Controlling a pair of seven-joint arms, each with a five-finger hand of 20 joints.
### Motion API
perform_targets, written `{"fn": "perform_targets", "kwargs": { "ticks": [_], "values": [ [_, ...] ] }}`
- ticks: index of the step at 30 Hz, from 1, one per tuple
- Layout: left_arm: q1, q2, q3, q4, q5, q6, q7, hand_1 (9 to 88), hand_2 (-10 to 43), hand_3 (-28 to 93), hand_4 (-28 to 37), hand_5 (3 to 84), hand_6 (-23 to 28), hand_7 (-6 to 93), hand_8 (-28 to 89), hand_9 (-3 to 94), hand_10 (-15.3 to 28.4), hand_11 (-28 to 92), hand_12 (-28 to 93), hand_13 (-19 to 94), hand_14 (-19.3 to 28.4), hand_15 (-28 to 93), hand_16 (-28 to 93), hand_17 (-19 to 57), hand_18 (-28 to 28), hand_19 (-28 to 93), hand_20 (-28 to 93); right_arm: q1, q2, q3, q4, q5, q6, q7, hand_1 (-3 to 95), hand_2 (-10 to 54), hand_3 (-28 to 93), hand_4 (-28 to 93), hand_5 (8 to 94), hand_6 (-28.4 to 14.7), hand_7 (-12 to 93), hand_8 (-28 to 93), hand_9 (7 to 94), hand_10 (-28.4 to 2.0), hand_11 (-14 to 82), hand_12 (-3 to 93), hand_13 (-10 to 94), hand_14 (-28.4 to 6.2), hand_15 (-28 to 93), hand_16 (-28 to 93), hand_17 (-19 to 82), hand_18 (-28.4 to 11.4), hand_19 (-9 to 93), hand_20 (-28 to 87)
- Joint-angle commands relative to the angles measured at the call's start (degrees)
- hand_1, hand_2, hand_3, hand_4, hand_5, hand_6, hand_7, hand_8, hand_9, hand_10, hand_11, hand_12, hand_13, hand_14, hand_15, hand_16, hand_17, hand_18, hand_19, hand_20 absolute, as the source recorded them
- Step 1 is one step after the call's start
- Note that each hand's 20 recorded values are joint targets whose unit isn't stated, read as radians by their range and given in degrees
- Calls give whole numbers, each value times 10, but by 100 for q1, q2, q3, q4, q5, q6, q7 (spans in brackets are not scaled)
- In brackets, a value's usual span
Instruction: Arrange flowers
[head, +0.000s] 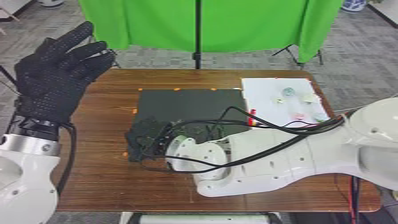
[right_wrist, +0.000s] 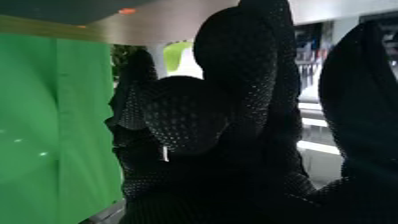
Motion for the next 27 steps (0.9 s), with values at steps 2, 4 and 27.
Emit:
{"fn": "perform_targets", "kwargs": {
  "ticks": [2, 4, 27],
  "values": [
    [38, -25, 15, 16, -16, 5, -49, 215, 92, 769, -256, 366, 107, 157, -96, 336, 219, 291, 115, 257, 284, 519, -99, -58, 284, 716, -213, -49, 17, 66, -6, -354, -288, 169, 307, -22, 709, -283, 830, 59, 129, -137, 937, -89, 431, 193, 833, -73, 726, 228, 344, -213, 892, 261],
    [-1, -33, 27, 40, -14, -25, -83, 215, 92, 768, -256, 366, 107, 157, -96, 336, 220, 291, 114, 257, 284, 519, -99, -58, 284, 716, -213, -106, 28, 124, 1, -334, -346, 209, 300, -14, 702, -283, 828, 59, 128, -138, 937, -89, 433, 196, 830, -74, 731, 228, 343, -214, 892, 262],
    [30, -57, 5, 26, -1, 18, -92, 216, 93, 767, -256, 366, 107, 157, -97, 337, 220, 291, 115, 257, 284, 520, -99, -58, 284, 715, -210, 22, -87, 7, 30, -644, -218, 822, 280, -10, 690, -283, 729, 57, 133, -140, 936, -88, 442, 217, 804, -77, 779, 226, 331, -214, 881, 273]
  ]
}}
